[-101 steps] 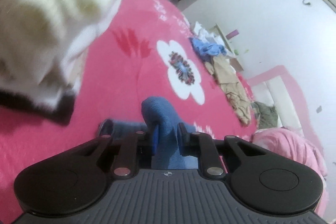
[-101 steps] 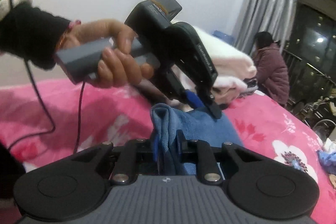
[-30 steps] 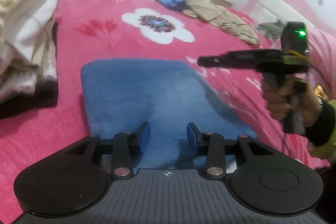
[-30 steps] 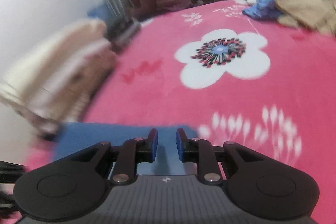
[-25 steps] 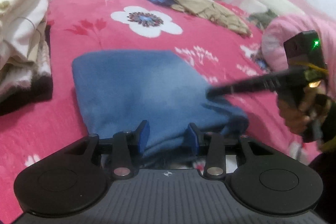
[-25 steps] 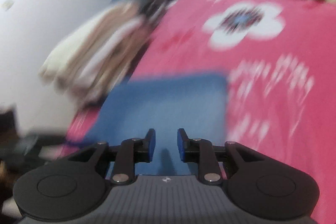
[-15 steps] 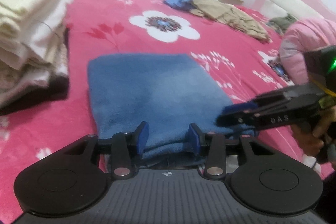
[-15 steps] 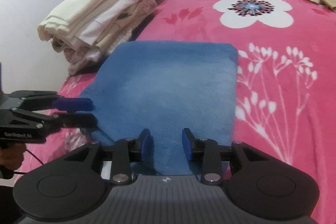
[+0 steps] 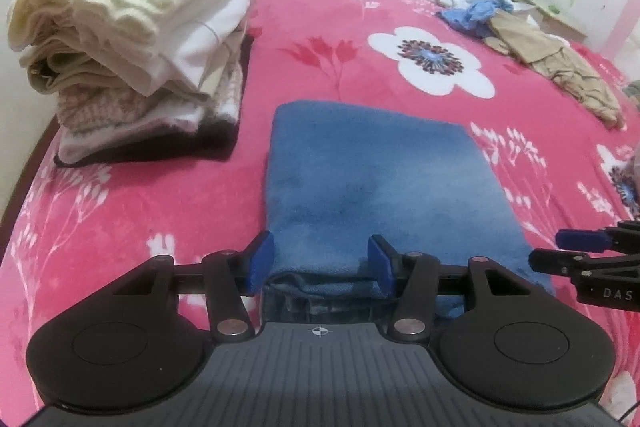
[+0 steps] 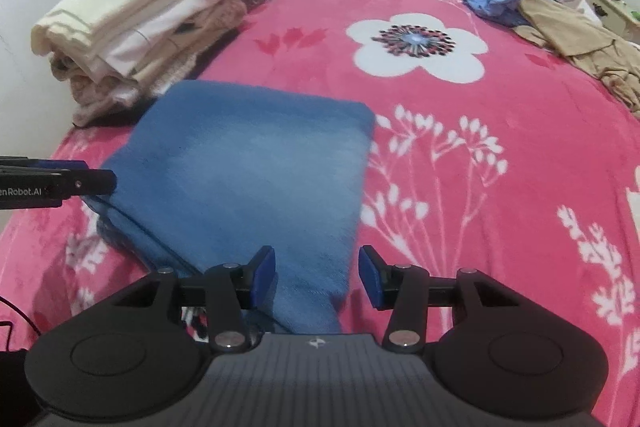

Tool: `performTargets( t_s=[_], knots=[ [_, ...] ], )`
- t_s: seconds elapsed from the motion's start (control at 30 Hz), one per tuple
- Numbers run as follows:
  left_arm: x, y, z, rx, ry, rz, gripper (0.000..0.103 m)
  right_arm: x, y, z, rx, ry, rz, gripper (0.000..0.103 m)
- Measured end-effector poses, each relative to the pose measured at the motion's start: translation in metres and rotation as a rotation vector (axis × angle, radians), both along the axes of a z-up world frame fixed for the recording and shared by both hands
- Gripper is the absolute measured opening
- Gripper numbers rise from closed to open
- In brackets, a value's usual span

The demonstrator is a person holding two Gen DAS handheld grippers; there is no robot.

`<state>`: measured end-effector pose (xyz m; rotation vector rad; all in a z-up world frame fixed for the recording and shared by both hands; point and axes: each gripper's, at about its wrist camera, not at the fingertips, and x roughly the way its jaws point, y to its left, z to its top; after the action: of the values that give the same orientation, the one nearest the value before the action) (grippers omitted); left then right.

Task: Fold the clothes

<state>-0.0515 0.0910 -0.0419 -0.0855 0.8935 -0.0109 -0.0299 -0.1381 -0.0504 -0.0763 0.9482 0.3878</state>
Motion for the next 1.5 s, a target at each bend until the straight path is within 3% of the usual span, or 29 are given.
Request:
performTargets(
  t_s=[0.2,0.57,1.5],
  knots=[
    [-0.004,-0.011,-0.002,0.063,0.006,-0.007,0.053,-0.008,0.000,0.006,-0.037,-0.034,0.006,0.050],
    [-0.006,-0.017,-0.007,0.108,0.025,-0.012,0.053,-0.015,0.003,0.011,-0.079,-0.073,0.026,0.050],
    [-0.007,-0.017,-0.009,0.113,0.028,-0.015,0.054,-0.020,0.013,0.010,-0.125,-0.094,0.069,0.059]
  ],
)
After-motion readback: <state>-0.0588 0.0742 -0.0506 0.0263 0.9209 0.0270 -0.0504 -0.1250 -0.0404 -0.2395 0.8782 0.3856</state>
